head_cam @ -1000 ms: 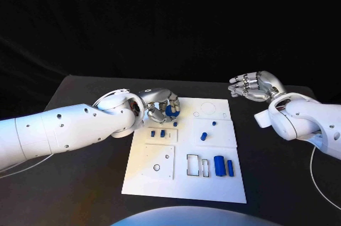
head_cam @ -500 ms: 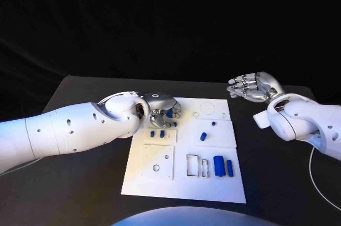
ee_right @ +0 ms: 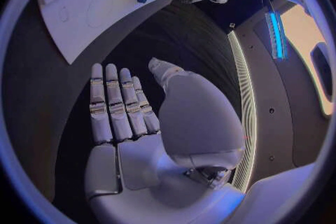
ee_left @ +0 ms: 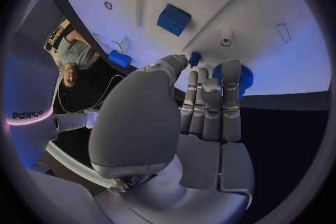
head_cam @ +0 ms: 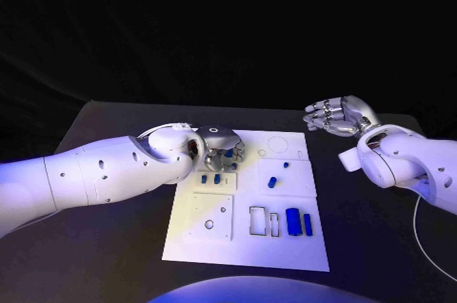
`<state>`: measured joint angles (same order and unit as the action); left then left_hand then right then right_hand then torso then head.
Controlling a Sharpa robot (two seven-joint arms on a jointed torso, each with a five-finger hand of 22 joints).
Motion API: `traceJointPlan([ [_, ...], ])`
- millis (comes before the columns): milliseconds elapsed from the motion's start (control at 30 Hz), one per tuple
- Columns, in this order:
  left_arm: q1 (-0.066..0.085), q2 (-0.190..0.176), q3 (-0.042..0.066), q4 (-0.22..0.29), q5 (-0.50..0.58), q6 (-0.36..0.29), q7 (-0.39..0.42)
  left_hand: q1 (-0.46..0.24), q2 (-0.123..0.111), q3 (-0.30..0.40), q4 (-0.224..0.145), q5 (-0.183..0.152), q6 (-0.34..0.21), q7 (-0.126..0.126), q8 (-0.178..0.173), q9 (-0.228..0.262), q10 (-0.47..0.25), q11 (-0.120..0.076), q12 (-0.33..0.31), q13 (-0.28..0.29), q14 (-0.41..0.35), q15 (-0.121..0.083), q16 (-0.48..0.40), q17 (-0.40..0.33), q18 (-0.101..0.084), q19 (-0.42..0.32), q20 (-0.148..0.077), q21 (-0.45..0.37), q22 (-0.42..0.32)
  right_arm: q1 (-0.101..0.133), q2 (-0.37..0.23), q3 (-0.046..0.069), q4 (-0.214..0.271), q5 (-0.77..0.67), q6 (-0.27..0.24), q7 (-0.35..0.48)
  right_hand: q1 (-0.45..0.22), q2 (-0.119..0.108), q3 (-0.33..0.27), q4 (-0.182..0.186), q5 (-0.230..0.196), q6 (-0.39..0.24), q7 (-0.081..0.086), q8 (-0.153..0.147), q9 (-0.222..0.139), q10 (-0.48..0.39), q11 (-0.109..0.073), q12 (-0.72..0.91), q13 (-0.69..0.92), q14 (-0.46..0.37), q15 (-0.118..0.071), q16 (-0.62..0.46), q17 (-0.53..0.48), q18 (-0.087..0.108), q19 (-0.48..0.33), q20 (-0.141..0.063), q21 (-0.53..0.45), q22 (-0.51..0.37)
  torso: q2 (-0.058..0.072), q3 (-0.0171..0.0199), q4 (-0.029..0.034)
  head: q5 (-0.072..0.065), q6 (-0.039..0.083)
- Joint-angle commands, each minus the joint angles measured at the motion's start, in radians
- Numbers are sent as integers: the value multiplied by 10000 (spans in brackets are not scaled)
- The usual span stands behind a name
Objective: Assemble the parts on the task board
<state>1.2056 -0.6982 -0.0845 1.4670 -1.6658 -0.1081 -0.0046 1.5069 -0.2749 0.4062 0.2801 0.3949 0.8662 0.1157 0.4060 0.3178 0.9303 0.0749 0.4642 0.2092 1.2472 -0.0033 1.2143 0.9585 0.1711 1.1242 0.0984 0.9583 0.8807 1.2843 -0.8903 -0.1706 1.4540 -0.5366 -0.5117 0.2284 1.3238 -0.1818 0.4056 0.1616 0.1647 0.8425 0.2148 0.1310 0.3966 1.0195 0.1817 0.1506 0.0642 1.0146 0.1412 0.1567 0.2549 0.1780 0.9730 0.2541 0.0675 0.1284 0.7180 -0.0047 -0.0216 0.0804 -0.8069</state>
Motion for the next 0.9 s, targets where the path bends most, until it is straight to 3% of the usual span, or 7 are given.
traceJointPlan([
  [33,-24,72,3,-55,-140,238,101,117,-17,101,-9,-30,109,-8,-66,-22,124,-12,-79,-73,35,-19,65,0,-127,60,2,79,79,-7,16,0,9,-98,136,87,-60,36,-16,-11,58,-70,372,-57,-15,-13,75,-36,-6,-9,45,-36,-9,56,-27,13,-36,-9,-8,0,3,-11,-18],
  [900,-41,159,4,-245,-125,718,-122,252,-9,310,-51,-59,332,29,-364,-132,431,67,-513,-395,236,125,512,188,-231,217,95,561,624,-8,23,0,1,-98,162,92,-74,54,-32,-16,59,-63,375,-65,-23,-10,77,-44,-4,1,47,-50,-30,58,-28,17,-31,-38,-10,1,14,-33,-106],
])
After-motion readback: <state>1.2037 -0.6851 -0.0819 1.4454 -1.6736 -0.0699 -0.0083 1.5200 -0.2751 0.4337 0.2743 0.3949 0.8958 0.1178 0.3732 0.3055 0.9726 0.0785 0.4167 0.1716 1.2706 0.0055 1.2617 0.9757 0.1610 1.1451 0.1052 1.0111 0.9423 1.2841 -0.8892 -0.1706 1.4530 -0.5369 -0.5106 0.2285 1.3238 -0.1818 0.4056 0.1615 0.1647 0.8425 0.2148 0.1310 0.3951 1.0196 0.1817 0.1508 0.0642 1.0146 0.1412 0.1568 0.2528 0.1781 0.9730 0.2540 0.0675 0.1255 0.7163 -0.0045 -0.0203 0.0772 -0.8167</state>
